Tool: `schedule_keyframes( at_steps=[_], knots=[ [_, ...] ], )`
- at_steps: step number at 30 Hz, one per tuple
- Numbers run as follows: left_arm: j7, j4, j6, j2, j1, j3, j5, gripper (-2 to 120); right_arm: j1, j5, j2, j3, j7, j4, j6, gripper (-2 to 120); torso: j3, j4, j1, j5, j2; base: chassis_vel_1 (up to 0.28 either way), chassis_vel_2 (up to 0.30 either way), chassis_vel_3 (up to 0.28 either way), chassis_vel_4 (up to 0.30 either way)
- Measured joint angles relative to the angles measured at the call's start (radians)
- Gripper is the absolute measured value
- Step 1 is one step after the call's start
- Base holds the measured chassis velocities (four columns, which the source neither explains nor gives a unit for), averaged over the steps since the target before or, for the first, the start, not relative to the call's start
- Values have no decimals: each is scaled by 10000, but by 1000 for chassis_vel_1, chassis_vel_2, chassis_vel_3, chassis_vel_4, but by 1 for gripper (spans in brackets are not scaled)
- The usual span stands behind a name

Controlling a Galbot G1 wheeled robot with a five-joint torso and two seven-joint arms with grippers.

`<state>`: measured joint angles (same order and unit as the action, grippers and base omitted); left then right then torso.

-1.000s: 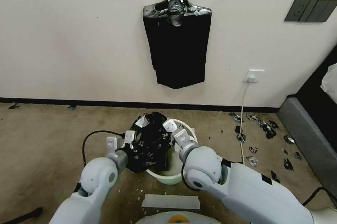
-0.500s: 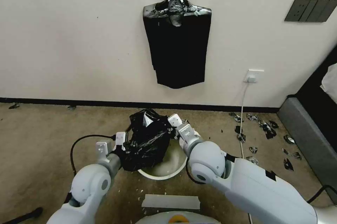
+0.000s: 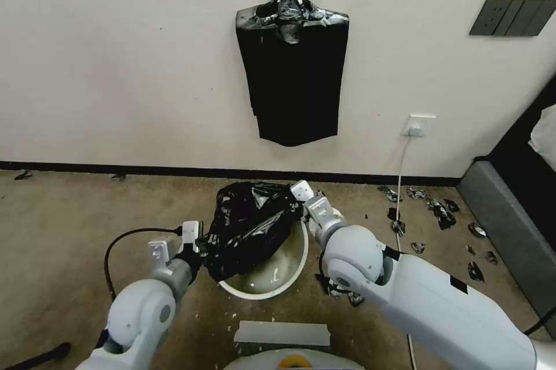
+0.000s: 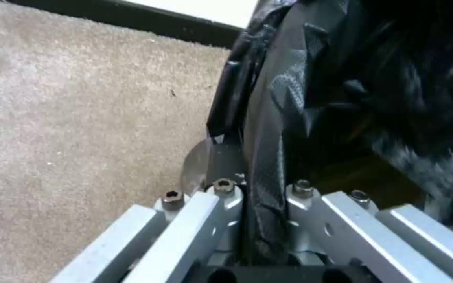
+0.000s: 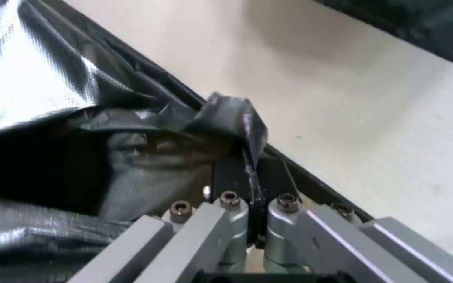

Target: Place a trash bag onto the trash bin.

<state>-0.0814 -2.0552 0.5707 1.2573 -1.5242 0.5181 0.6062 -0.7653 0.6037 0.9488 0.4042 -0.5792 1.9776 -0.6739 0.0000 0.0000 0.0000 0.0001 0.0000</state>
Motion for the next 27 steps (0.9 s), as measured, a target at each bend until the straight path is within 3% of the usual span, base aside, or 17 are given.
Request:
schedule_keyframes(
  at_steps=[10, 27],
  knots=[
    [311, -256, -235, 105, -331, 332, 64, 5, -305, -136, -655, -579, 359, -132, 110, 0, 0, 0, 0, 1, 0, 0, 0, 0, 0],
    [477, -797, -1158, 731, -496, 767, 2399, 5, -1405, -1078, -1673, -977, 1468, -289, 406, 0, 0, 0, 0, 0, 0, 0, 0, 0, 0]
  ],
)
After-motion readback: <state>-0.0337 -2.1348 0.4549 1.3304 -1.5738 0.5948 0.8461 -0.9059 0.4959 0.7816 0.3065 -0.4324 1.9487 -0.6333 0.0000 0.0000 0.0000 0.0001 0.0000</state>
